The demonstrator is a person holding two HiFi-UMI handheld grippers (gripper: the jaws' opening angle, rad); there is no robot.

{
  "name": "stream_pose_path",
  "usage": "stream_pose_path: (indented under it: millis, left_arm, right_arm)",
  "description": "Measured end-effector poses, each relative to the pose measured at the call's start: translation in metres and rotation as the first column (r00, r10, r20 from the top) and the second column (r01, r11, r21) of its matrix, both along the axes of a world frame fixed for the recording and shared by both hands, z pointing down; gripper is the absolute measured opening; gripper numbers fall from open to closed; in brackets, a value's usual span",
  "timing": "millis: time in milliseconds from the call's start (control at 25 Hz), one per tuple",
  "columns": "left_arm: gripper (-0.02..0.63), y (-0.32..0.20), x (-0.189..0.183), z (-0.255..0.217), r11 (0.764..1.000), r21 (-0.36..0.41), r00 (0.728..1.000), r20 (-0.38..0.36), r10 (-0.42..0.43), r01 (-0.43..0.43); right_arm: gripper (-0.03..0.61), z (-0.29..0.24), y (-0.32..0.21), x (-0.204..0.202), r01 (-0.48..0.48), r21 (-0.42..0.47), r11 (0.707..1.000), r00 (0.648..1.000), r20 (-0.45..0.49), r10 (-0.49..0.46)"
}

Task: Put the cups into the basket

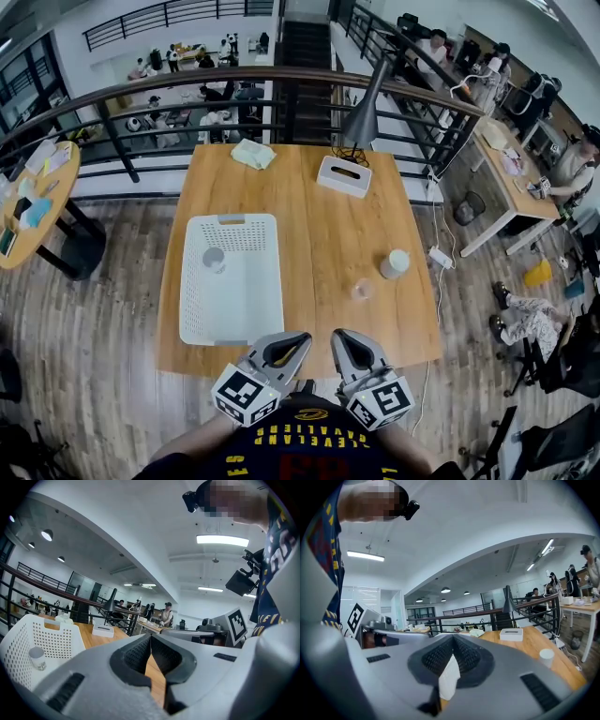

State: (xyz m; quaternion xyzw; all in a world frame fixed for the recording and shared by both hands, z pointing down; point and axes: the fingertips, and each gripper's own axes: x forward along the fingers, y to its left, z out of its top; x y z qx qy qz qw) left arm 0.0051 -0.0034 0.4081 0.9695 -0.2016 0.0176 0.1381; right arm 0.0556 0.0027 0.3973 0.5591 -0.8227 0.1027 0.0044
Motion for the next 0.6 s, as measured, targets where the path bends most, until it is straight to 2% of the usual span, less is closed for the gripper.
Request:
stream_pose_path:
  millis: [600]
  left_arm:
    - [0.012, -0.0023, -0.002, -0.0059, 1.0, 0.01, 1.0, -0.002, -0.004, 0.004]
  right_arm:
    - [0.012, -0.0062, -0.0038, 0.0005, 0.0, 0.004, 1.0, 1.0, 0.001, 0.0]
